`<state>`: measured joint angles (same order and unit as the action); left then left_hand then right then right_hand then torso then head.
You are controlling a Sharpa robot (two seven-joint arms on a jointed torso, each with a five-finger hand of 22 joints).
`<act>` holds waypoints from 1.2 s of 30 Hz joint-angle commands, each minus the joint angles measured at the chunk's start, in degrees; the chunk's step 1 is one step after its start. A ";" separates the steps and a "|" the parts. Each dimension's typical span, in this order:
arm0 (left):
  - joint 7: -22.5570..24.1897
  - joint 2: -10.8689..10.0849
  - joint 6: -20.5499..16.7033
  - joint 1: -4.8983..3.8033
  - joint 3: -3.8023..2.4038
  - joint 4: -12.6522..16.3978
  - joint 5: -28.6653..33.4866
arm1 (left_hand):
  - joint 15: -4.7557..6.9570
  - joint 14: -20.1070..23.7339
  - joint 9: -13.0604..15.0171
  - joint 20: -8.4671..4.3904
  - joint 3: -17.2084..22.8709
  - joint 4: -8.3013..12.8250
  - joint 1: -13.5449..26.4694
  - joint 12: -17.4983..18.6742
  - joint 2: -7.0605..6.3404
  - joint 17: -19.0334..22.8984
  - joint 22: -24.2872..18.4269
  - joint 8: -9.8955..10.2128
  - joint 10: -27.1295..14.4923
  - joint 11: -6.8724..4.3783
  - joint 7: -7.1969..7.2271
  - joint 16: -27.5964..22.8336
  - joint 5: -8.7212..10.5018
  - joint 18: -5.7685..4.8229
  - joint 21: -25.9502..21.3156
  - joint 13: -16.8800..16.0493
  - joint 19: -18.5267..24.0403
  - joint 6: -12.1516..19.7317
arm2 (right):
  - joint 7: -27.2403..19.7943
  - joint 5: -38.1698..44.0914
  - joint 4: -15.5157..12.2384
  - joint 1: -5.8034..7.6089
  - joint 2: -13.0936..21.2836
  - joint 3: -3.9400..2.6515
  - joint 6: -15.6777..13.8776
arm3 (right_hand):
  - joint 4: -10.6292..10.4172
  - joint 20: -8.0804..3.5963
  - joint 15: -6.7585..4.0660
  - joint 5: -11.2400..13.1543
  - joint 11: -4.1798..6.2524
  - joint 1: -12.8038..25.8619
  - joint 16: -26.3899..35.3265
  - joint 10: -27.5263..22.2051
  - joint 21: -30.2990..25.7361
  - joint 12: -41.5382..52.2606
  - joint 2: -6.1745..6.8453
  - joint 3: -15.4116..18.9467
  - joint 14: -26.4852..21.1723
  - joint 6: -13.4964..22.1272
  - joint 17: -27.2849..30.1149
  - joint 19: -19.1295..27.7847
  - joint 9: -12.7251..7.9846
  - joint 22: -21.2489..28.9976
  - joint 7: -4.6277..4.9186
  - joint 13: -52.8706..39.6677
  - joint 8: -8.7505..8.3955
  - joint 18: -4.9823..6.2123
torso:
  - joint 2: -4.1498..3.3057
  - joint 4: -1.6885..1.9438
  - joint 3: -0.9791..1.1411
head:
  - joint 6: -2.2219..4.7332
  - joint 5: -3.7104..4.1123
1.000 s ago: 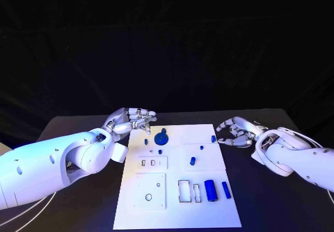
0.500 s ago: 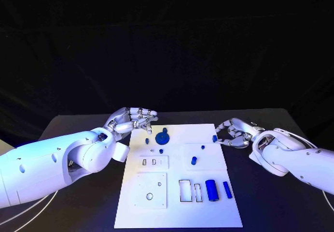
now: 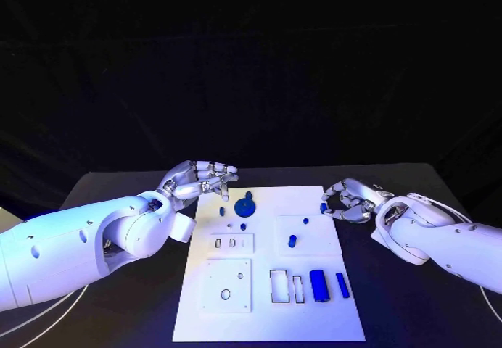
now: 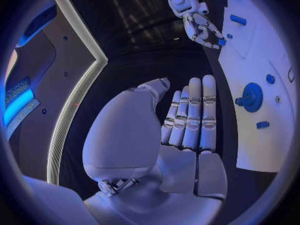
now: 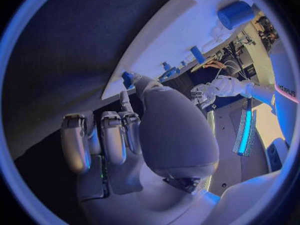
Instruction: Assemble the parts on the task board
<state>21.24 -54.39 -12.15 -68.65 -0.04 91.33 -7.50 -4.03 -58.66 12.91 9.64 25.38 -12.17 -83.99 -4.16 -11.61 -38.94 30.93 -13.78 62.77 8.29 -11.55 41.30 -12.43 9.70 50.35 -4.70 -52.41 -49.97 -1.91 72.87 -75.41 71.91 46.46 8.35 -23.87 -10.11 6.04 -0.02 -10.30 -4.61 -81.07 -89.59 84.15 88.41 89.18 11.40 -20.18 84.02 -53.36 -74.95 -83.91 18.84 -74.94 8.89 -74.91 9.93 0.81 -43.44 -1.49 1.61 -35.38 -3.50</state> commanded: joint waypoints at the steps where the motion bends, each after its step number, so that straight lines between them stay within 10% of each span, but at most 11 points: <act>1: 0.59 0.07 0.98 -0.01 -0.03 0.08 -0.24 | -0.08 0.34 0.06 -0.18 0.31 -0.12 -0.03 -0.19 0.32 -0.04 0.07 0.15 -0.21 -0.13 -0.09 0.22 0.22 0.80 0.39 -0.06 0.39 0.31 | 0.28 0.78 0.17 -0.06 -0.33 0.01 1.39 | 0.05 -0.53 -0.60 -0.11 0.47 -0.56 0.02 5.41 0.42 0.29 -0.36 -0.68 5.66 -0.79 -13.70 -5.35 0.10 -14.04 -0.08 -14.62 0.29 -0.47 | -0.07 -0.07 0.05 | -0.10 -0.10; 36: 0.36 0.09 0.99 -0.01 -0.02 -0.08 -0.24 | -0.11 0.38 0.15 -0.15 0.40 -0.15 0.17 -0.19 0.33 -0.01 0.20 0.15 -0.24 -0.10 -0.12 0.30 0.25 0.80 0.61 -0.05 0.58 0.36 | 1.62 1.61 2.35 -0.10 -2.10 0.05 2.58 | -0.01 -1.00 -1.03 0.85 1.07 0.25 0.01 5.63 0.66 0.55 -1.10 -2.19 5.68 -3.25 -13.76 -5.52 0.40 -14.28 -0.75 -14.85 1.18 -0.54 | -0.07 -0.04 0.10 | -0.45 -0.45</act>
<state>21.16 -54.39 -12.11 -68.64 -0.04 91.18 -7.54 -4.03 -58.66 12.97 9.43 25.54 -12.34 -83.99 -4.16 -11.61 -38.94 31.04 -13.78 62.77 8.29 -11.55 41.26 -12.43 9.70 50.71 -4.70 -52.20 -49.97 -0.76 73.47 -73.01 71.93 44.42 8.31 -22.16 -10.11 5.43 -0.84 -9.73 -4.09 -81.12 -89.59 84.03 88.86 89.40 10.41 -21.92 84.03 -56.22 -74.93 -84.11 19.10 -74.92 8.06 -74.90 10.86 0.81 -43.51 -1.53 1.72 -35.83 -3.90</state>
